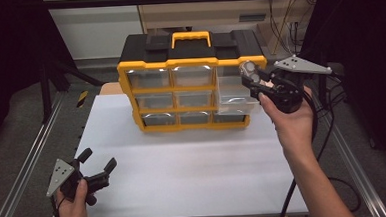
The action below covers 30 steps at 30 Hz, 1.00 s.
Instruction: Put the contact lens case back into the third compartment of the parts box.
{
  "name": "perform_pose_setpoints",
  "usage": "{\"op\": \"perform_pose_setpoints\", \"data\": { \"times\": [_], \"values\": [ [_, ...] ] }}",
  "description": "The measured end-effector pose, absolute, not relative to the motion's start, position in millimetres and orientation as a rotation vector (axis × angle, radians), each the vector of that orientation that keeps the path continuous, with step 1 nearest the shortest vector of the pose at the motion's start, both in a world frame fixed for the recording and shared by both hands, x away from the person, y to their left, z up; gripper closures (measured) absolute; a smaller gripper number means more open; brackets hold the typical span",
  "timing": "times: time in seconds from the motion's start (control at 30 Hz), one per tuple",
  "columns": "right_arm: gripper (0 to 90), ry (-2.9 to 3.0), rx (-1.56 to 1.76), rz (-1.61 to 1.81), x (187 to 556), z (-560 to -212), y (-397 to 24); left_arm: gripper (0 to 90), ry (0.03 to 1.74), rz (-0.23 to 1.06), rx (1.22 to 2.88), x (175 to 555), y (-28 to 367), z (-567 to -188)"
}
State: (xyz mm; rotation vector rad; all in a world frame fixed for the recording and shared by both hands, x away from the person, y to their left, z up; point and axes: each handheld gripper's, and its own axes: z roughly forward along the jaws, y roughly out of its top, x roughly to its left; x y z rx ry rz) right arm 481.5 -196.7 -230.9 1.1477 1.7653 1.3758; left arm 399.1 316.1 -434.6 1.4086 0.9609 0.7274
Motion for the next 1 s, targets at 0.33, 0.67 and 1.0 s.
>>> {"op": "perform_pose_setpoints", "data": {
  "times": [0.33, 0.67, 1.0],
  "values": [
    [48.9, 1.8, 1.137, 1.366, 482.0, -232.3, -193.0, 2.3, 0.961, 0.727, 1.41, 399.2, 316.2, -434.5],
    [42.2, 1.831, 1.147, 1.37, 485.1, -233.9, -190.9, 2.3, 0.962, 0.727, 1.412, 399.4, 316.1, -434.7],
    [33.1, 1.806, 1.138, 1.403, 484.1, -232.9, -188.7, 2.3, 0.962, 0.727, 1.411, 399.3, 316.2, -434.6]
  ]
}}
